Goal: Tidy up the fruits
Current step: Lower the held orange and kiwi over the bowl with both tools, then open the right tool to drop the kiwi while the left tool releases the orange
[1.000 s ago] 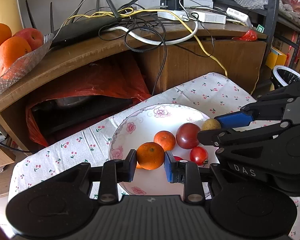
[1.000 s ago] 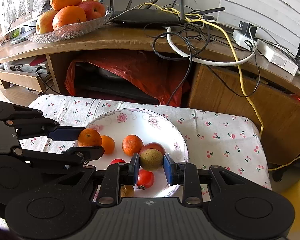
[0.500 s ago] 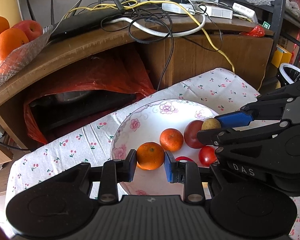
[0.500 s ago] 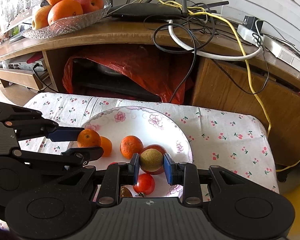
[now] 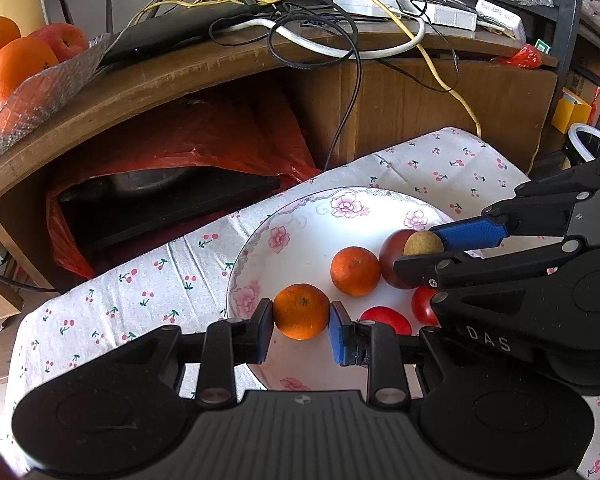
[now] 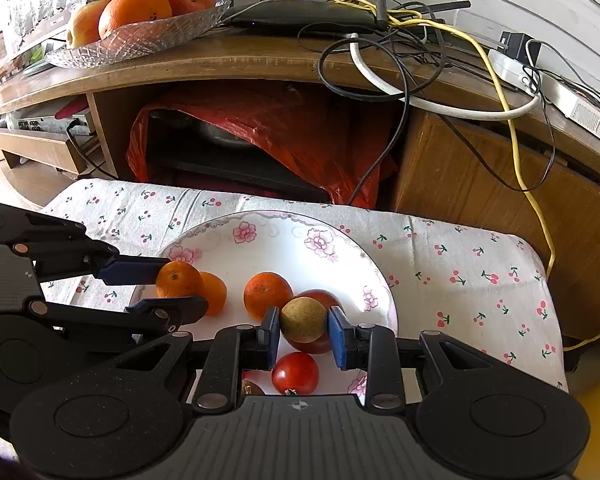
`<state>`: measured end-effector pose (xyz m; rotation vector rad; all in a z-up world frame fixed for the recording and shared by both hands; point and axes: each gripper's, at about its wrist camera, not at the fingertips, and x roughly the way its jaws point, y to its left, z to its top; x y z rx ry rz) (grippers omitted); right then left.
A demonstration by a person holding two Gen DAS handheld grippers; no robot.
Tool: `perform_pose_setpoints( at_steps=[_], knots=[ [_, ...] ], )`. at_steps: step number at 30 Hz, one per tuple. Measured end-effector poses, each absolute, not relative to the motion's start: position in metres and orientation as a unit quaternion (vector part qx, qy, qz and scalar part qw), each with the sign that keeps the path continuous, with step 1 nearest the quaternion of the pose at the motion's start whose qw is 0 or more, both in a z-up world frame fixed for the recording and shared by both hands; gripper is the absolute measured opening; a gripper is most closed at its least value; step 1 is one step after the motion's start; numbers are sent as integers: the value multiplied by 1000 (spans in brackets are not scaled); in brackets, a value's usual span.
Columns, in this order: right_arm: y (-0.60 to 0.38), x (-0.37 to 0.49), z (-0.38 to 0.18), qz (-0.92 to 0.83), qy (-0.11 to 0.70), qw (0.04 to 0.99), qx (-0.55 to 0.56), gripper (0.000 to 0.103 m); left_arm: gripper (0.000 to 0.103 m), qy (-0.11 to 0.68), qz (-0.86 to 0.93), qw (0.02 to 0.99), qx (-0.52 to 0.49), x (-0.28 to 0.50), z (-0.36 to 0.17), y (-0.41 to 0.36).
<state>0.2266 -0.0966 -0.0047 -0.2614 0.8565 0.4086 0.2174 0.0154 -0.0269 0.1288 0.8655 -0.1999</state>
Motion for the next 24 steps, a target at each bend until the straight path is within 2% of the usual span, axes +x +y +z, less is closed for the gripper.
perform_pose_setpoints(
  at_steps=[24],
  knots=[
    [-92,224,-8,190,397,886,-145,30,37,426,-89,898,59,220,-31,16]
  ],
)
